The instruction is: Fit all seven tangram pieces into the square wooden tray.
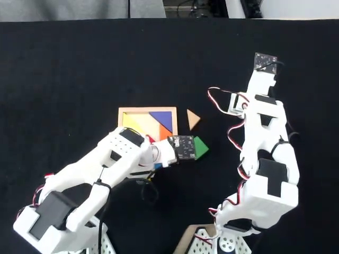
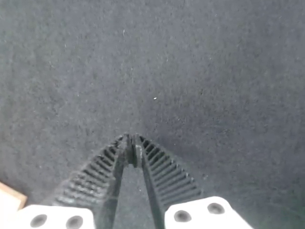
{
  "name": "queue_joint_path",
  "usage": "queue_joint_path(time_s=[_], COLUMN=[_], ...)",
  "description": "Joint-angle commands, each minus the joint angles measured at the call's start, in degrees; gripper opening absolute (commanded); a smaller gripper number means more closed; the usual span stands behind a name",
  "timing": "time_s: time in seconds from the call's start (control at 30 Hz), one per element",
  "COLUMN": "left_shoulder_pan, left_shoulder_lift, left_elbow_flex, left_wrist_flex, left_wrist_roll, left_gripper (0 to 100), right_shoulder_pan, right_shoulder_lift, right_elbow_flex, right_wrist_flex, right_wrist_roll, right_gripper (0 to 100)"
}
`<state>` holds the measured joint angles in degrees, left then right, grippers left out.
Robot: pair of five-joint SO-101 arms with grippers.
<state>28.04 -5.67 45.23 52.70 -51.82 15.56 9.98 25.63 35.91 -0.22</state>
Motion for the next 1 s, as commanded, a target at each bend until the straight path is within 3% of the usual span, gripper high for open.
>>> queue_joint_path(time_s=[0.0, 0.17, 0.43, 0.97], left_shoulder_pan=[1.71, 5.76, 6.37, 6.11], left_shoulder_lift=[0.97, 0.97, 5.27, 7.12], left_elbow_flex=[-1.71, -2.59, -7.16, -9.71], left_wrist_flex=[0.62, 1.58, 7.38, 5.71], left_wrist_roll=[-0.35, 1.76, 2.02, 4.04], left_gripper=[24, 24, 24, 23], right_shoulder_pan=[0.18, 0.18, 0.18, 0.18], right_shoulder_lift=[-0.4, -0.4, -0.4, -0.4], right_elbow_flex=[-3.03, -3.03, -3.03, -3.03], right_wrist_flex=[0.35, 0.35, 0.35, 0.35], right_wrist_roll=[0.09, 0.09, 0.18, 0.18], right_gripper=[1.1, 1.1, 1.1, 1.1])
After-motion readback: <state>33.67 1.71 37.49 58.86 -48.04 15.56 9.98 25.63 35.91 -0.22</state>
